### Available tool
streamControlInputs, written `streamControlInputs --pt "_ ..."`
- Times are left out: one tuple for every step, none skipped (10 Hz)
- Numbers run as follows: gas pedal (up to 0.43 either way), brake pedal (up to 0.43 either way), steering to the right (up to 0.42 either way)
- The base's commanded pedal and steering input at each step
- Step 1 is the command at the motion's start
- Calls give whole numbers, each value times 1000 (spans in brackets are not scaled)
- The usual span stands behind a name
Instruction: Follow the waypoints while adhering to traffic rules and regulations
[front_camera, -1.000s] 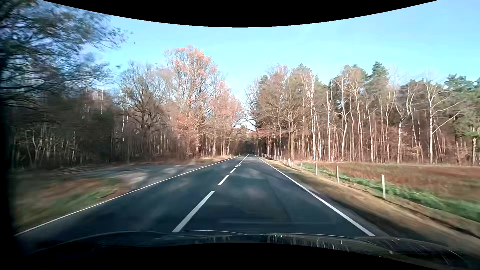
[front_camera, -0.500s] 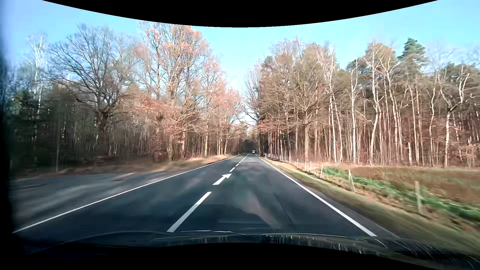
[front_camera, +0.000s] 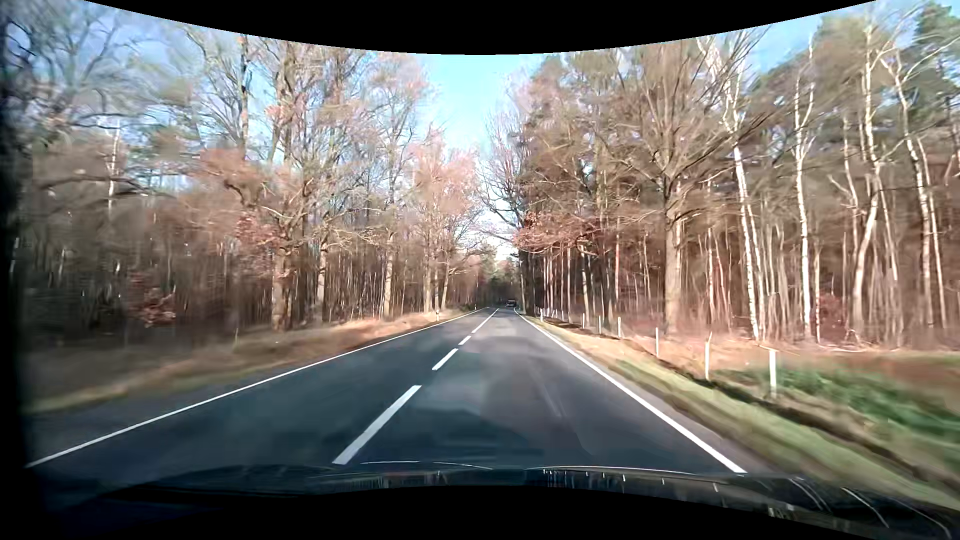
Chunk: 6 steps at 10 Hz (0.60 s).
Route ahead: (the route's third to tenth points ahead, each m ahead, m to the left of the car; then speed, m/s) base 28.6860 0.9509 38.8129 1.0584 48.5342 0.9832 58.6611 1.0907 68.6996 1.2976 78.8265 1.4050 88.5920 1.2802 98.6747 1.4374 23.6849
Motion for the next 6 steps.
streamControlInputs --pt "150 0 -1" --pt "150 0 -1" --pt "150 0 -1" --pt "150 0 -1" --pt "150 0 -1" --pt "150 0 -1"
